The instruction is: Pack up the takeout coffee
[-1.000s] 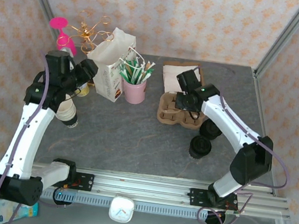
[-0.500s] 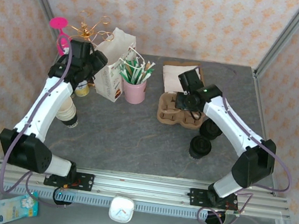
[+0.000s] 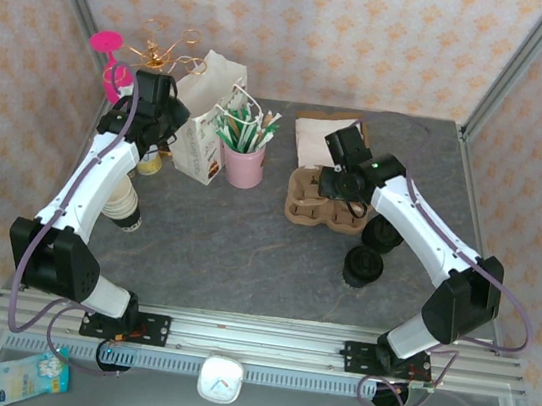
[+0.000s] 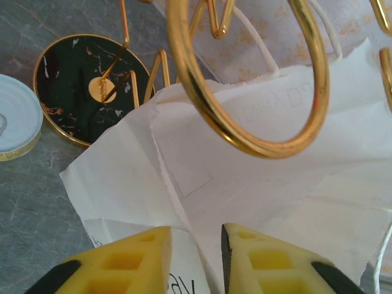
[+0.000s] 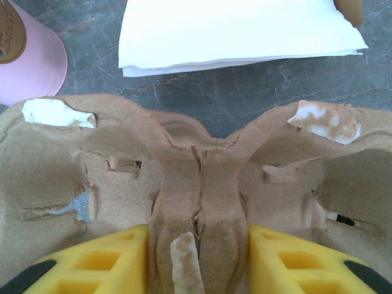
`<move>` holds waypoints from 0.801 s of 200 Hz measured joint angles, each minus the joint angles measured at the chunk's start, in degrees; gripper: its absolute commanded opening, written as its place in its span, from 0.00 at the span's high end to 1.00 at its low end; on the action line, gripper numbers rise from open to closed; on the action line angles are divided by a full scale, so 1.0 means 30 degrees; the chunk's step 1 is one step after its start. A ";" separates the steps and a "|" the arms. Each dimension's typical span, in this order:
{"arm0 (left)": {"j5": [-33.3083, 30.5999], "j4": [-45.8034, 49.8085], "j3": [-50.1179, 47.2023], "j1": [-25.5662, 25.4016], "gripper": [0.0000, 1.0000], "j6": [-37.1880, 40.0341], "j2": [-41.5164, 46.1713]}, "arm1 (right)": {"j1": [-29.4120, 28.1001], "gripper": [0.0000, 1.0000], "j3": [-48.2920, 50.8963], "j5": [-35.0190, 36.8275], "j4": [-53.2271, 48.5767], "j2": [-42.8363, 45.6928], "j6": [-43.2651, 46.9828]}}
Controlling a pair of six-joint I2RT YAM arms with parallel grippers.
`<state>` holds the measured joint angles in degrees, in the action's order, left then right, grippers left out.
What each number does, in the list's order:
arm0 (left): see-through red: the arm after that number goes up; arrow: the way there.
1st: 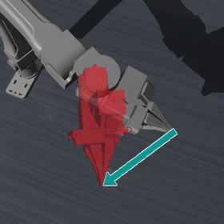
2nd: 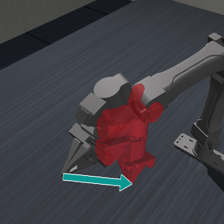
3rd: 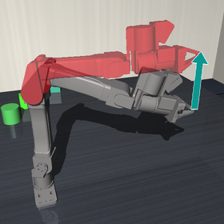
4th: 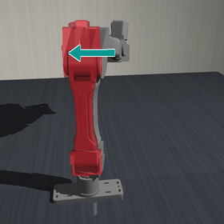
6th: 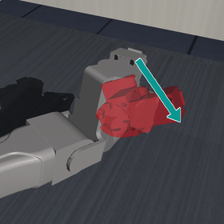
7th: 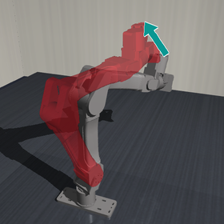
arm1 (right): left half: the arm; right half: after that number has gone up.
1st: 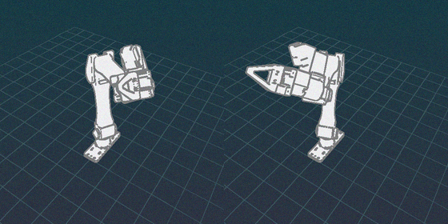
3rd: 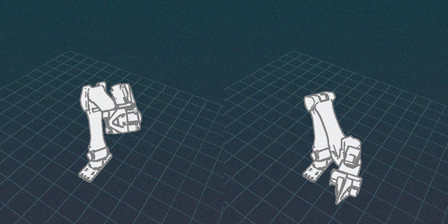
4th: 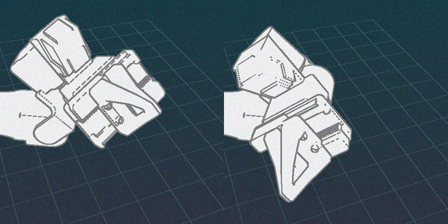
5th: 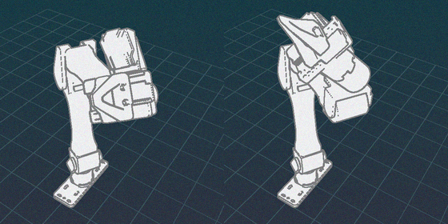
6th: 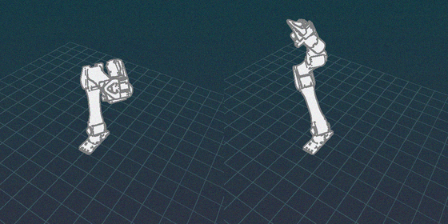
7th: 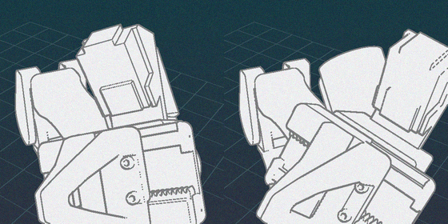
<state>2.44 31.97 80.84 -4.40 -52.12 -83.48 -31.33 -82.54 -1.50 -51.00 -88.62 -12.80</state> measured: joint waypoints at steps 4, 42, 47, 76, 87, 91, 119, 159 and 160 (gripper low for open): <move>-0.0036 0.0022 -0.0015 0.0000 0.79 0.0036 0.0044 | 0.0000 0.58 0.0000 0.0000 0.0000 0.0000 0.0007; -0.0423 0.0342 -0.0306 -0.0007 0.97 0.0022 0.0612 | 0.0000 0.58 0.0058 -0.0015 0.0029 0.0022 0.0080; -0.0474 0.0452 -0.0306 0.0000 0.99 -0.0051 0.0656 | 0.0000 0.58 0.0095 -0.0022 0.0044 0.0029 0.0087; -0.0765 0.1341 -0.0306 0.0000 1.00 0.0036 0.0998 | 0.0000 0.58 0.0255 -0.0168 0.0153 0.0138 0.0168; -0.0925 0.1756 -0.0328 0.0000 1.00 0.0036 0.1341 | 0.0000 0.58 0.0262 -0.0233 0.0153 0.0211 0.0182; -0.0976 0.1887 -0.0364 0.0000 1.00 0.0029 0.1494 | 0.0000 0.58 0.0270 -0.0240 0.0153 0.0226 0.0219; -0.0998 0.2965 -0.0517 0.0000 1.00 -0.0044 0.3096 | 0.0000 0.58 0.0270 -0.0401 0.0160 0.0539 0.0248; -0.0729 0.4000 -0.1209 0.0000 1.00 -0.0743 0.5173 | 0.0000 0.58 0.0277 -0.0685 0.0168 0.0780 0.0299; -0.0699 0.4036 -0.1253 0.0000 1.00 -0.0794 0.5238 | 0.0000 0.58 0.0277 -0.0692 0.0168 0.0780 0.0299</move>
<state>0.34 44.07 77.08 -4.40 -54.50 -67.77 -31.33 -81.71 -3.57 -50.50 -86.28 -11.90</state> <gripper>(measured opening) 0.061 0.420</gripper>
